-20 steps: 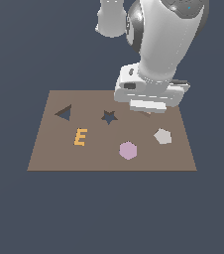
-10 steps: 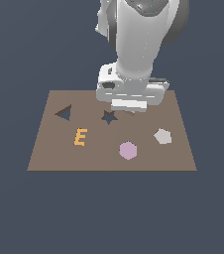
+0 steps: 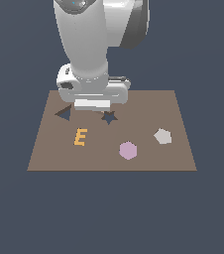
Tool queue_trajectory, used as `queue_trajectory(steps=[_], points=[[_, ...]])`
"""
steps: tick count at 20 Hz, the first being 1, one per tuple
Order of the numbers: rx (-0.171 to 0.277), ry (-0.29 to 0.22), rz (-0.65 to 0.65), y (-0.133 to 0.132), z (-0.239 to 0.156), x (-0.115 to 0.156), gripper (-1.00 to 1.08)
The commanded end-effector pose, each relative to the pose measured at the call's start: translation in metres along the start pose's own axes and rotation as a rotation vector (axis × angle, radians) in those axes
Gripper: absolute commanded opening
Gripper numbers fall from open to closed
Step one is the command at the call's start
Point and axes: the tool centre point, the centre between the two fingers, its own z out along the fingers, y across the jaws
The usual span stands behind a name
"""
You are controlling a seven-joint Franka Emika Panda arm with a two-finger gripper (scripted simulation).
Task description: Insert a designated object into the corresponding slot on a board.
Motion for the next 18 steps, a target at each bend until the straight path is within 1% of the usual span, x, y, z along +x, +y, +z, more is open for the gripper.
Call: queue_trajectory(steps=[1, 6, 10, 14, 18], points=[[0.0, 0.0, -0.016, 0.028, -0.001, 0.002, -1.0], [0.0, 0.0, -0.039, 0.072, -0.003, 0.008, -1.0], [0.0, 0.0, -0.052, 0.098, -0.004, 0.013, -1.0], [0.0, 0.0, -0.062, 0.115, -0.004, 0.016, -1.0], [0.0, 0.0, -0.065, 0.122, -0.005, 0.019, -1.0]])
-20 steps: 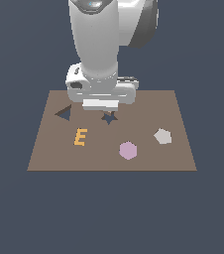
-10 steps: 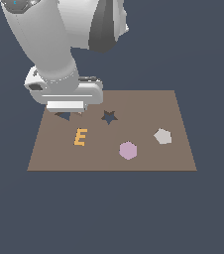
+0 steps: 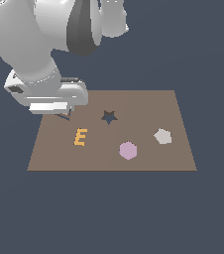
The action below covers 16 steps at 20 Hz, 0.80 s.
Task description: Insert a designated object into the corresponding slot on a board.
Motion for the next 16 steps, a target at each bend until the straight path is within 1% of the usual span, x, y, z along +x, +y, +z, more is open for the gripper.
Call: queue_trajectory(steps=[1, 10, 11, 16], points=[[0.0, 0.0, -0.004, 0.002, 0.0, 0.001, -1.0], [0.0, 0.0, -0.004, 0.002, 0.01, 0.002, -1.0], [0.0, 0.0, -0.004, 0.002, 0.01, 0.002, 1.0], [0.0, 0.0, -0.004, 0.002, 0.01, 0.002, 1.0]])
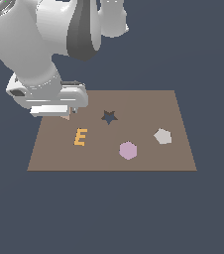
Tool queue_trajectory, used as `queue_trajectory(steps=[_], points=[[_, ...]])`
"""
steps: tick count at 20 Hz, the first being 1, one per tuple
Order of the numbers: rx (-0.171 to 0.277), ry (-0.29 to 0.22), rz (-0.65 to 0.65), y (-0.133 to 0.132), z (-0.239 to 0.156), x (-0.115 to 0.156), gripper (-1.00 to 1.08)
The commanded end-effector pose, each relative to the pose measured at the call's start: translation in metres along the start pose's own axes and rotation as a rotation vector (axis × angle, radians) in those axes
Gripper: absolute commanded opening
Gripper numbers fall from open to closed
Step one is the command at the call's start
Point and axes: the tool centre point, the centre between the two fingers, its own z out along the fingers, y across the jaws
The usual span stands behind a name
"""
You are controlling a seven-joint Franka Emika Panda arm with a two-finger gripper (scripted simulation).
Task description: Insert a designated object into the corresponding slot on a board.
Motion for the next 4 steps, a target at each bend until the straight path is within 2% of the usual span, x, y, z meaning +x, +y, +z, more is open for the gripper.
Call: queue_trajectory(steps=[1, 4], points=[[0.0, 0.0, 0.0, 0.0, 0.0, 0.0001, 1.0], [0.0, 0.0, 0.0, 0.0, 0.0, 0.0001, 1.0]])
